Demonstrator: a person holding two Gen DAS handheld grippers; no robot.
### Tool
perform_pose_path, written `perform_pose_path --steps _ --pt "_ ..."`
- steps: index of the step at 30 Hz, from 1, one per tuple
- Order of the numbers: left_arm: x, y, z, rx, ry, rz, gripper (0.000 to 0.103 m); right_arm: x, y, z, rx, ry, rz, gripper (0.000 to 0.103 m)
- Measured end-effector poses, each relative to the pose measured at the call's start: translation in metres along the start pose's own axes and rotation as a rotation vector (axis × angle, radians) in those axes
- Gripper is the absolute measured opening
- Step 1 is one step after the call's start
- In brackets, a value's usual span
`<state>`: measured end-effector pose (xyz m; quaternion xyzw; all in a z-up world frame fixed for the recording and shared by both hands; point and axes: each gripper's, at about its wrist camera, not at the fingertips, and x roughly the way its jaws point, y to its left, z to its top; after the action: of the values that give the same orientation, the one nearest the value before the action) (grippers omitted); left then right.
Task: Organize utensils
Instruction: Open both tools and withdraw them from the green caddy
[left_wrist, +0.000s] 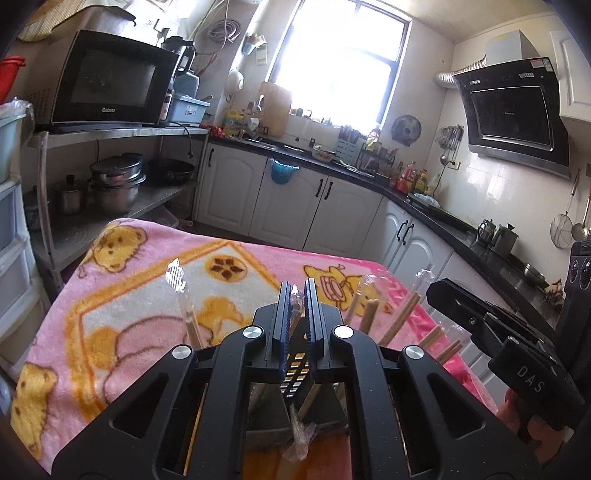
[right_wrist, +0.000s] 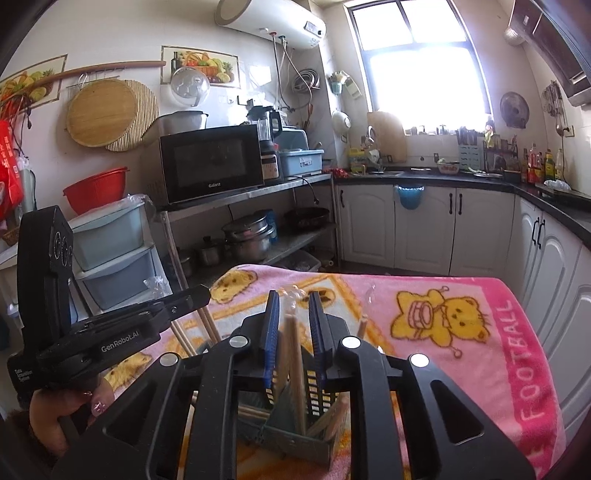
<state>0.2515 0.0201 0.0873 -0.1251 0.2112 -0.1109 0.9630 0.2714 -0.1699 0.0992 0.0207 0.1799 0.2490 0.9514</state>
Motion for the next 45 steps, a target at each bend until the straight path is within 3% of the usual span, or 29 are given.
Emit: perform_pose_path --steps 10,18,23,27,34,45 --pt "-0.016 -0.001 -0.001 -0.007 0.005 -0.008 0.035 -0.013 -0.003 -0.012 -0.006 0.026 -0.013 0.028" --pt "-0.034 -0.006 -0.001 0.002 -0.025 0.006 0.073 -0.028 -0.003 -0.019 -0.015 0.033 -0.018 0.035" --pt "-0.043 -0.007 -0.004 -0.001 -0.032 0.001 0.086 -0.038 -0.005 -0.023 -0.017 0.033 -0.023 0.042" --pt "-0.05 -0.009 -0.006 0.0 -0.035 -0.005 0.092 -0.043 -0.004 -0.026 -0.019 0.032 -0.025 0.047" --pt "-0.062 -0.016 -0.016 0.02 -0.024 -0.015 0.092 -0.058 -0.001 -0.032 -0.025 0.031 -0.032 0.053" --pt "-0.071 -0.021 -0.034 0.051 0.006 -0.02 0.092 -0.071 -0.004 -0.046 -0.026 0.053 -0.052 0.055"
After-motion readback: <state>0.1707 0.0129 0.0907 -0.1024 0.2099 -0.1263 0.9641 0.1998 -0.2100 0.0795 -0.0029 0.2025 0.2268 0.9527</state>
